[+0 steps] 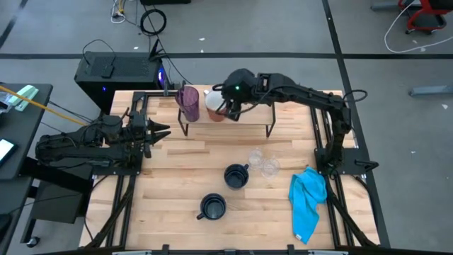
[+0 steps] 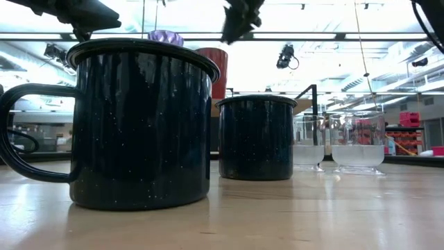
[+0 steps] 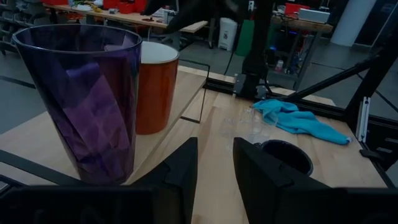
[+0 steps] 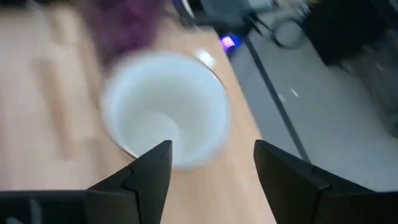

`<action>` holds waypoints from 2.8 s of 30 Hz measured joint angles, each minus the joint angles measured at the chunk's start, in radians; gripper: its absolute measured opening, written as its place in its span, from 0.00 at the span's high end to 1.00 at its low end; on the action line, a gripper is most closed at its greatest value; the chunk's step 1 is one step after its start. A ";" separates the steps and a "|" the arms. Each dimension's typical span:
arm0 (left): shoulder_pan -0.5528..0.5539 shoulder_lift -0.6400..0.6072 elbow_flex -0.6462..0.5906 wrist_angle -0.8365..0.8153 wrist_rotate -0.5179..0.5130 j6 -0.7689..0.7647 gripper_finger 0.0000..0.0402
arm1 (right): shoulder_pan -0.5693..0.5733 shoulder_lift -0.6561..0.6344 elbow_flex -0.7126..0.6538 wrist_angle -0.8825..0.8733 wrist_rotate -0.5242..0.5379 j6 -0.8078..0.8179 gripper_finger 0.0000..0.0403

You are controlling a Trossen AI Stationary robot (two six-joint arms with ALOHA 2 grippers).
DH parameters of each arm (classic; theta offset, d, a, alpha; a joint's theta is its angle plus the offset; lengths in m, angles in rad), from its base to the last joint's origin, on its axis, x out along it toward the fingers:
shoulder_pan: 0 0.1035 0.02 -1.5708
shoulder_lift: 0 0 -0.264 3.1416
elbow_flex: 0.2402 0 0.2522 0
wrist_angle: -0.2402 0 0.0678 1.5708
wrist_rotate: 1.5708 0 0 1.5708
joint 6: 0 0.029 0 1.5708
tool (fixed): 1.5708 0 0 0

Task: Stack small to large cups/mugs on shelf
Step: Put the orange mug on the shelf, then put the blue mug on the shelf

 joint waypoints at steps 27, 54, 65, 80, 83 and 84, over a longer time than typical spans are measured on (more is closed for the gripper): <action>0.000 0.000 0.000 0.001 0.000 0.000 0.73 | -0.058 -0.003 -0.235 0.136 -0.025 0.150 0.43; 0.000 0.000 0.000 0.002 0.000 -0.005 0.73 | -0.041 -0.003 -0.235 0.187 -0.036 0.142 0.43; 0.000 0.000 0.000 -0.001 0.000 -0.005 0.73 | -0.038 -0.026 -0.235 0.104 -0.040 0.146 0.43; 0.000 0.000 0.000 -0.013 0.000 -0.003 0.73 | 0.194 -0.052 -0.233 0.017 -0.206 0.165 0.43; 0.000 0.000 0.000 -0.019 0.000 -0.007 0.73 | 0.260 -0.036 -0.233 0.021 -0.206 0.171 0.43; 0.000 0.000 0.000 -0.020 0.000 -0.007 0.73 | 0.279 -0.033 -0.234 0.016 -0.206 0.172 0.43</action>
